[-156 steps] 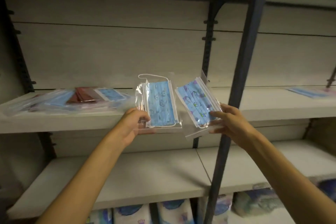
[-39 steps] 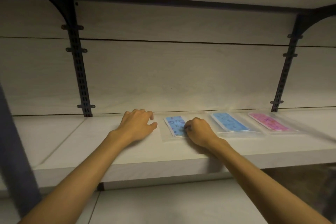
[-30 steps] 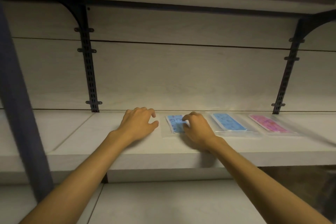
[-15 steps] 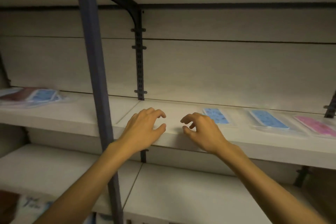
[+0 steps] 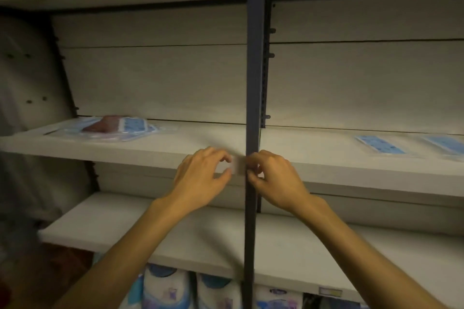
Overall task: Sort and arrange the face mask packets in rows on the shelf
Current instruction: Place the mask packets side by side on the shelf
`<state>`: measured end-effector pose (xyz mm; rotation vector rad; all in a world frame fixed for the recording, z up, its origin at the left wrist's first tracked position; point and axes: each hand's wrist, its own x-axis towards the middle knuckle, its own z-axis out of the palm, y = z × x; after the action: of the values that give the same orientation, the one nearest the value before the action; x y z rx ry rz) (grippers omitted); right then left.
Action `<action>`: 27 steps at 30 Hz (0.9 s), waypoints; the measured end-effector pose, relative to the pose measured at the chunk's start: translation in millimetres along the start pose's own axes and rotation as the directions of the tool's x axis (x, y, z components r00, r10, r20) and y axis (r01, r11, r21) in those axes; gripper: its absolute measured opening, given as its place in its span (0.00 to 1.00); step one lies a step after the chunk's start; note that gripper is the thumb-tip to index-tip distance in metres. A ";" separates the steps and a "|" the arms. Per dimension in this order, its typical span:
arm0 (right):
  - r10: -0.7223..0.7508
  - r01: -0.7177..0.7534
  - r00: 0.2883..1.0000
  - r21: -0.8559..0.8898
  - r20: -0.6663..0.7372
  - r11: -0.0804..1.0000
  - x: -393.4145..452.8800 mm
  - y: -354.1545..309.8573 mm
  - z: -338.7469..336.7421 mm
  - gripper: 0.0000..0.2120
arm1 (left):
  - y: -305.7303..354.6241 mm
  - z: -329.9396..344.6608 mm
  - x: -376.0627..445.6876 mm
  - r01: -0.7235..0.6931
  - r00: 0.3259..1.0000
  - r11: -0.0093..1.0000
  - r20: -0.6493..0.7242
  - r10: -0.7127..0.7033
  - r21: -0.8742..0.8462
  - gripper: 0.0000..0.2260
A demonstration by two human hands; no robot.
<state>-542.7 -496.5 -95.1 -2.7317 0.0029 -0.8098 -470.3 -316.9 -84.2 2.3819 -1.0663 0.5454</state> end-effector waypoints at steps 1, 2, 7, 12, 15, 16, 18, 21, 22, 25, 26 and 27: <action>0.002 -0.002 1.000 -0.001 -0.004 1.000 5.4 -16.9 10.5 0.11 | -18.7 -8.2 -5.1 0.002 1.000 1.000 0.006 -0.002 0.000 0.10; 0.009 -0.009 1.000 0.006 -0.011 1.000 10.8 -32.6 20.0 0.12 | -36.9 -15.7 -9.2 0.007 1.000 1.000 0.013 -0.007 0.005 0.11; 0.021 -0.021 1.000 0.010 -0.019 1.000 46.1 -93.4 59.0 0.13 | -116.2 -50.5 -18.7 0.030 0.999 0.997 0.033 -0.032 0.068 0.12; 0.046 -0.046 0.999 -0.020 -0.022 0.999 91.9 -131.9 91.5 0.13 | -182.0 -75.9 -8.5 0.095 0.995 0.990 0.006 -0.096 0.105 0.13; 0.060 -0.061 0.998 -0.034 -0.014 0.998 121.3 -147.1 111.9 0.13 | -218.8 -82.5 3.9 0.118 0.993 0.985 0.012 -0.120 0.126 0.13; 0.063 -0.063 0.998 -0.037 -0.012 0.997 131.4 -151.0 119.2 0.13 | -230.4 -83.8 8.4 0.123 0.992 0.984 0.012 -0.125 0.130 0.13; 0.067 -0.067 0.998 -0.039 -0.010 0.997 151.8 -157.6 132.8 0.12 | -250.9 -86.9 18.6 0.120 0.993 0.984 0.007 -0.122 0.133 0.13; 0.065 -0.066 0.997 -0.045 -0.036 0.997 184.4 -166.7 155.7 0.12 | -286.5 -88.7 38.8 0.124 0.992 0.982 0.000 -0.126 0.143 0.13; 0.064 -0.066 0.997 -0.047 -0.045 0.997 195.8 -169.7 163.4 0.12 | -300.5 -89.0 47.3 0.138 0.990 0.981 0.007 -0.140 0.133 0.13; 0.084 -0.085 0.996 -0.048 -0.035 0.995 230.1 -176.4 183.3 0.13 | -343.8 -88.9 77.8 0.222 0.973 0.969 0.033 -0.227 0.110 0.11; 0.084 -0.085 0.996 -0.058 -0.033 0.995 241.8 -177.0 189.5 0.13 | -357.3 -88.5 88.2 0.259 0.964 0.957 0.033 -0.265 0.127 0.12; 0.083 -0.086 0.996 -0.065 -0.038 0.994 252.9 -177.3 195.0 0.13 | -370.0 -87.5 98.8 0.294 0.953 0.944 0.026 -0.301 0.150 0.12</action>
<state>-239.9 -294.1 -67.1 -2.7576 0.1549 -0.8484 -138.9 -107.8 -55.2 2.6316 -0.6837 0.4712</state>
